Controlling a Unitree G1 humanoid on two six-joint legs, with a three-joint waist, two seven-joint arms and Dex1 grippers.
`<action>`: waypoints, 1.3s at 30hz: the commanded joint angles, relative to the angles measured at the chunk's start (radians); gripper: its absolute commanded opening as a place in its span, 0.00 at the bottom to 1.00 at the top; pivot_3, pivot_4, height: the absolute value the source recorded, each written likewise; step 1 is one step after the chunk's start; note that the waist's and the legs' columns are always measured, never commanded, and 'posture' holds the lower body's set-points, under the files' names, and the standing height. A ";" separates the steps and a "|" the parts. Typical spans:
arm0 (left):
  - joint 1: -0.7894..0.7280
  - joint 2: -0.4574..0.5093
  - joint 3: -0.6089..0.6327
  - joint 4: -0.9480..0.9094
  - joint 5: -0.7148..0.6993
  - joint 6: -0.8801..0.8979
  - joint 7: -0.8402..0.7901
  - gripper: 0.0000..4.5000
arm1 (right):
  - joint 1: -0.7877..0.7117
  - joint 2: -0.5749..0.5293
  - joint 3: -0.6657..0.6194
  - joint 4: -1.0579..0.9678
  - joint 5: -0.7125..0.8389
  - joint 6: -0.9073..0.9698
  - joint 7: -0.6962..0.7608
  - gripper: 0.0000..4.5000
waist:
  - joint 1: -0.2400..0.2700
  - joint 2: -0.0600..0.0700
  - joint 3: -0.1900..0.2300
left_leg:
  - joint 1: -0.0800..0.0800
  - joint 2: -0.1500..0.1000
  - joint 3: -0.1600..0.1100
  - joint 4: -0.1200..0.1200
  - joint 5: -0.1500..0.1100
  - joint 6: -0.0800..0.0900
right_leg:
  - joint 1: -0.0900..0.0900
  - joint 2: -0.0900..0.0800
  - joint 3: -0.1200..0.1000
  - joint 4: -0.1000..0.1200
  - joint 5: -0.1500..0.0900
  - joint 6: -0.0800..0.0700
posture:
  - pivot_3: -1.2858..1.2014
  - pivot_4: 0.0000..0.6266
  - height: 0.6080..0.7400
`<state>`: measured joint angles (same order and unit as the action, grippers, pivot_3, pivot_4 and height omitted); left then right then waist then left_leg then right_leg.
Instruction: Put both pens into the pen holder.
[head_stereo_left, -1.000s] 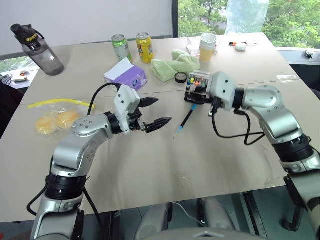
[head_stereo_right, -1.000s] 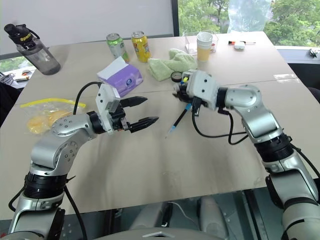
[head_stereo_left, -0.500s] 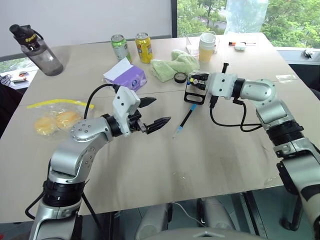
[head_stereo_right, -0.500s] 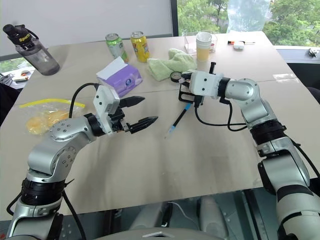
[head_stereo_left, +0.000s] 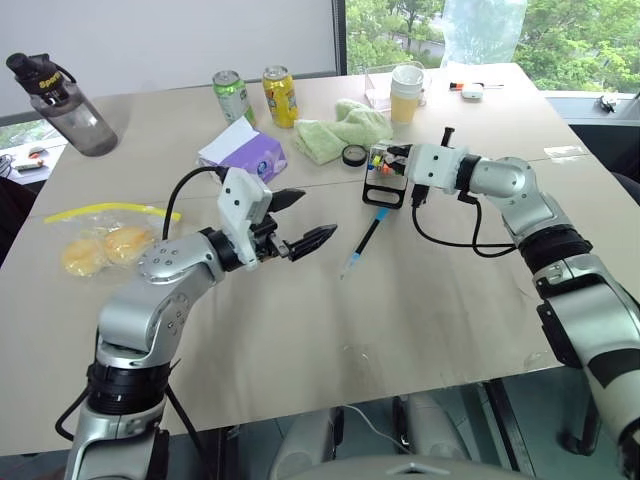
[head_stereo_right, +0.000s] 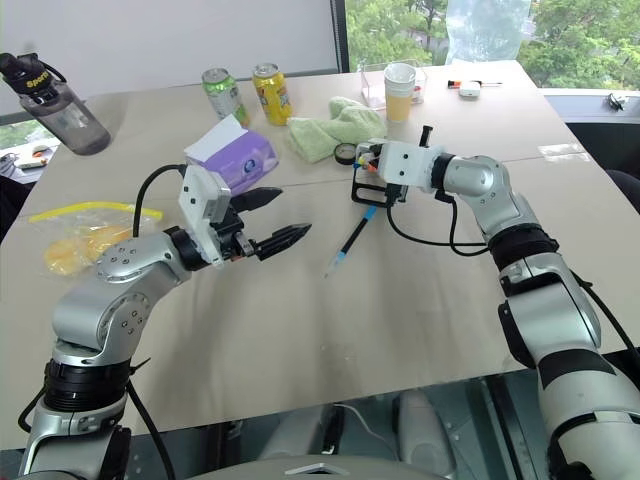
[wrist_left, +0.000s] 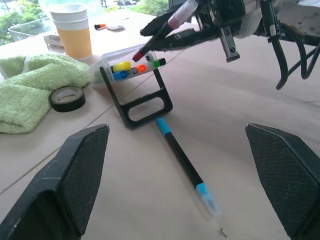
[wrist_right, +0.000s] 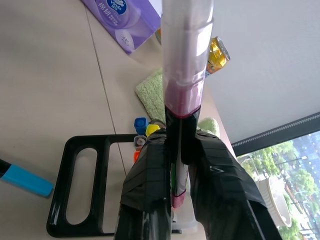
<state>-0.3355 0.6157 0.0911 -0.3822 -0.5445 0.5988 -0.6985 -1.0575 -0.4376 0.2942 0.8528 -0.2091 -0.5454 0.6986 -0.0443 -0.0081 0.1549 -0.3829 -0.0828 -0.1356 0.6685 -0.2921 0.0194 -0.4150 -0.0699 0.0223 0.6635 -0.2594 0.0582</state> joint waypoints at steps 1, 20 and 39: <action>-0.006 0.006 0.022 -0.022 -0.009 -0.009 0.000 1.00 | -0.047 0.009 -0.046 0.011 0.018 -0.005 -0.035 0.59 | 0.000 0.000 0.000 | 0.000 0.000 0.000 0.000 0.000 0.000 | 0.000 0.000 0.000 0.000 0.000 0.000 | 0.52 0.24 1.00; 0.132 0.157 0.032 0.032 0.042 -0.029 -0.133 1.00 | 0.241 -0.102 -0.006 -0.754 0.425 0.704 0.534 1.00 | 0.007 0.001 0.000 | -0.001 0.000 -0.003 0.000 0.000 0.000 | 0.000 -0.001 0.001 0.000 0.000 0.000 | 0.52 0.24 1.00; 0.357 0.188 0.124 -0.091 0.013 -0.006 -0.136 1.00 | -0.113 0.098 0.305 -0.098 0.007 0.438 0.641 1.00 | 0.004 0.003 0.001 | 0.000 0.000 -0.002 -0.001 0.000 0.000 | 0.000 -0.001 0.000 0.000 0.000 0.000 | 0.52 0.24 1.00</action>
<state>0.0146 0.8089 0.1882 -0.4274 -0.5148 0.5912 -0.8495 -1.1235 -0.3537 0.5857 0.6947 -0.1586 -0.0568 1.3453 -0.0406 -0.0054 0.1564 -0.3832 -0.0828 -0.1373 0.6676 -0.2921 0.0191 -0.4155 -0.0703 0.0224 0.6635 -0.2594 0.0579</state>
